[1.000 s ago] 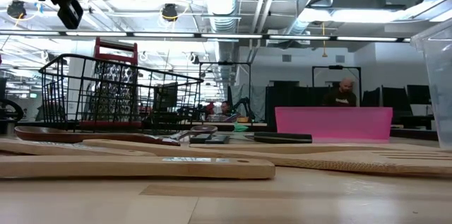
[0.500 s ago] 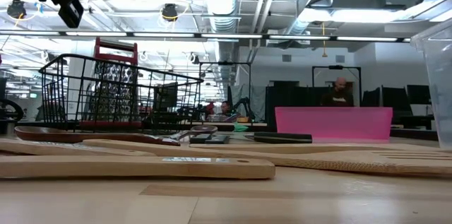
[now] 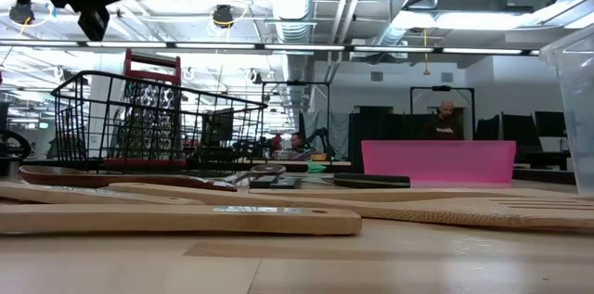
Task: Pick & Place Kitchen Items
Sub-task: Put the top black knife into the red bin
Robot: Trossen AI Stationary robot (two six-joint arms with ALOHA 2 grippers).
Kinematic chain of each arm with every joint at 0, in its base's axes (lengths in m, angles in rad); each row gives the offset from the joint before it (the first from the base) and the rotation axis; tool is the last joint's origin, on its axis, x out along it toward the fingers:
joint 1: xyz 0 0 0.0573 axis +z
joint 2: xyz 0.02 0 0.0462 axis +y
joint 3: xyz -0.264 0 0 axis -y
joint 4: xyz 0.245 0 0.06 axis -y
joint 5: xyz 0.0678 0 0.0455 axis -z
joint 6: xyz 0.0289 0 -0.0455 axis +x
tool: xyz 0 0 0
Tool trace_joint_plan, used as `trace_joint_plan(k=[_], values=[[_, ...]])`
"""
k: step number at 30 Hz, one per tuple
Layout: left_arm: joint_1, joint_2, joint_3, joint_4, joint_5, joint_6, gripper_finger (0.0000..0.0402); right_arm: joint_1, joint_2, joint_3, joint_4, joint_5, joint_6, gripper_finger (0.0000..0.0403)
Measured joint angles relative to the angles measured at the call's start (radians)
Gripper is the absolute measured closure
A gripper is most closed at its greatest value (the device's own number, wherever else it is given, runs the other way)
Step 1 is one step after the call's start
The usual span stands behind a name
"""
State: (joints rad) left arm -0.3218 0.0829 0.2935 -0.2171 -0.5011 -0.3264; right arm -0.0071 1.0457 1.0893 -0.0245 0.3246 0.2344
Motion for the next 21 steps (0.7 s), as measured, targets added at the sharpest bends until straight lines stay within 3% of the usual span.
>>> trace_joint_plan(k=[4,11,21], values=[[0.000,0.032,0.000,0.000,-0.001,-0.011,0.0399,-0.040,0.044,0.000,-0.022,0.204,-0.009,0.0301],[0.000,0.089,0.000,0.004,-0.005,-0.053,0.0399,-0.096,0.135,0.029,-0.021,0.395,-0.172,0.0301],[0.000,0.107,0.000,0.088,-0.026,-0.072,0.0399,-0.114,0.265,0.305,-0.020,0.438,-0.584,0.0301]])
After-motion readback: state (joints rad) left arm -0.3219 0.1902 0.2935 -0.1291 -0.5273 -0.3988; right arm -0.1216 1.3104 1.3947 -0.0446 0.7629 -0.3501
